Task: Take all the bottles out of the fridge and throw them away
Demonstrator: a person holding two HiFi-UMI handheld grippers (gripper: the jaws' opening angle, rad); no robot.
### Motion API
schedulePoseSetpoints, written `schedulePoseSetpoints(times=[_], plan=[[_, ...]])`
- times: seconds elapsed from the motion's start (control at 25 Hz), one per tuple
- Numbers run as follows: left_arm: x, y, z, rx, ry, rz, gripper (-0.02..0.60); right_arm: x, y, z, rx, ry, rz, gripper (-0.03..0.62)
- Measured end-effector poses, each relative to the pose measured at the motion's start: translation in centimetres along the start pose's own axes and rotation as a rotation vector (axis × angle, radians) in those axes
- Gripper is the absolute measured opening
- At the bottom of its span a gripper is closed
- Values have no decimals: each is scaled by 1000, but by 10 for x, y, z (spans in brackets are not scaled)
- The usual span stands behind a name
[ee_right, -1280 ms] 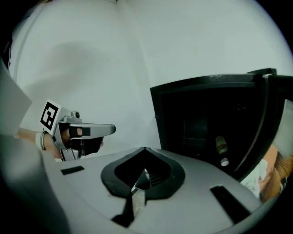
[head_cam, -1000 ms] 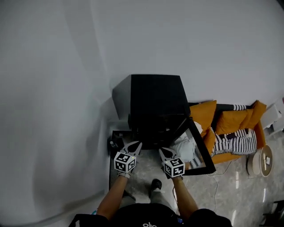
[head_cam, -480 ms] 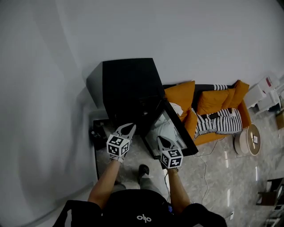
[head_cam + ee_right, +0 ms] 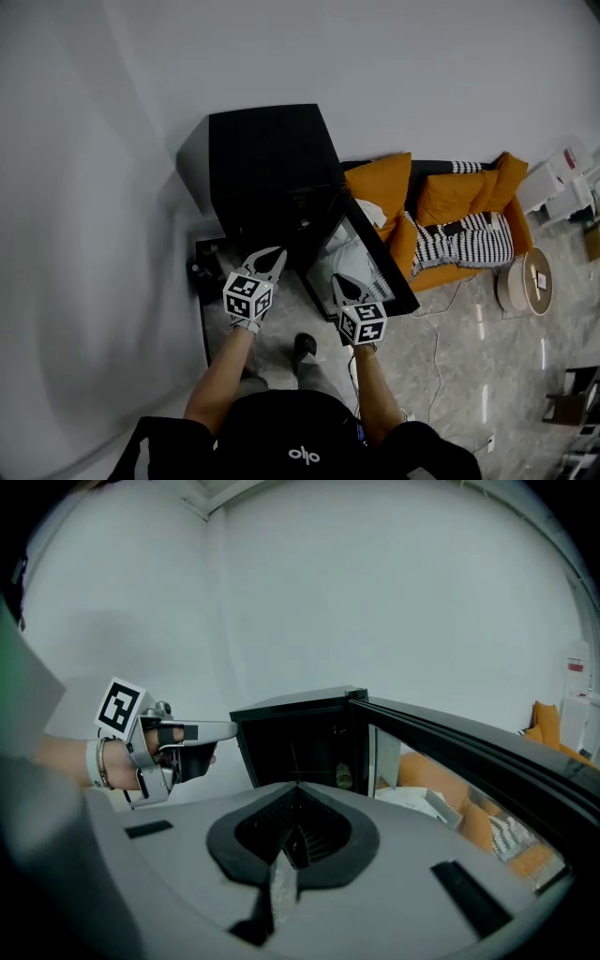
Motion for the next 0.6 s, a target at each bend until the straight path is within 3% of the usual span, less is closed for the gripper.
schedulePoseSetpoints(times=[0.32, 0.6], plan=[[13, 5, -4, -2, -18, -9, 6, -8, 7, 8, 13, 17, -6, 9], [50, 20, -24, -18, -41, 22, 6, -22, 41, 0, 38, -8, 29, 9]])
Point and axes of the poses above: the fingertips, and each gripper's own axes: x backward along the fingers, y to its left, z out of its underside, the point moved 3 cm from there along x, backward along the fingers, and after that the axes turned 12 degrees about -y, right-handed, at the moved point
